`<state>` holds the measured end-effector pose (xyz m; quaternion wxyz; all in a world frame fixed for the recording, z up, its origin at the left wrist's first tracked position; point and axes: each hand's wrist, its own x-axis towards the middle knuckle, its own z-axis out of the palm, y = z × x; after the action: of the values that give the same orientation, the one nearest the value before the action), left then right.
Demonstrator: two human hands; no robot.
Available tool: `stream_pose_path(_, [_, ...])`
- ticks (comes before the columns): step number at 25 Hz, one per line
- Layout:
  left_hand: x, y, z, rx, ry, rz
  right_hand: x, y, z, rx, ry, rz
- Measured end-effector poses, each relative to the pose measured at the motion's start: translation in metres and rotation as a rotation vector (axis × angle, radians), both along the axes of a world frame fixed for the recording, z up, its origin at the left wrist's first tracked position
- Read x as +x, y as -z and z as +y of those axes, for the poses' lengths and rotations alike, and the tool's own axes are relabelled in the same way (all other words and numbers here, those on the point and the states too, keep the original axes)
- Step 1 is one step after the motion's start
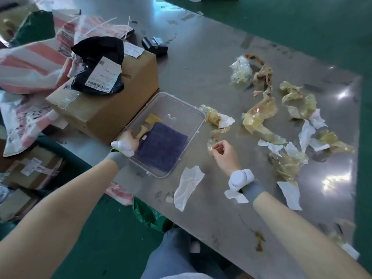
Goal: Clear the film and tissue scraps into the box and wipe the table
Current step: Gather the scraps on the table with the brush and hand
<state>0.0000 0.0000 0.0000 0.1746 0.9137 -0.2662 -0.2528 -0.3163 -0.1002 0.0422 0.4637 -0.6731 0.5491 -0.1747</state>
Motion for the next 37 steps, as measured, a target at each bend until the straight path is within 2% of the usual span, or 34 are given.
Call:
stream_pose_path(4, [0.017,0.008,-0.004,0.155,0.105,-0.059,0.027,0.001,-0.01,0.003,-0.043,0.11])
stream_pose_path(7, [0.022,0.015,-0.011,0.205,0.177,-0.089,0.046,0.003,-0.019,-0.009,-0.065,0.086])
stream_pose_path(15, [0.026,0.021,-0.026,0.242,0.192,0.027,0.054,0.008,-0.034,0.003,-0.036,0.087])
stream_pose_path(17, [0.026,0.014,-0.03,0.215,0.194,-0.023,0.053,0.006,-0.039,0.006,-0.015,0.069])
stream_pose_path(23, [-0.001,-0.041,-0.069,-0.113,0.062,-0.106,0.037,0.0,-0.055,-0.039,0.087,0.043])
stream_pose_path(25, [-0.023,-0.058,-0.094,-0.186,0.142,-0.085,0.024,-0.003,-0.063,-0.061,0.128,0.047])
stream_pose_path(29, [-0.069,-0.067,-0.132,-0.171,0.455,-0.073,-0.011,-0.007,-0.078,-0.082,0.232,0.094])
stream_pose_path(32, [-0.09,-0.067,-0.145,-0.173,0.51,-0.145,-0.039,-0.004,-0.089,-0.054,0.285,0.148])
stream_pose_path(34, [-0.101,-0.069,-0.156,-0.159,0.513,-0.211,-0.058,-0.002,-0.092,0.031,0.247,0.199])
stream_pose_path(37, [-0.112,-0.074,-0.174,-0.132,0.536,-0.324,-0.067,0.006,-0.079,0.155,0.036,0.316])
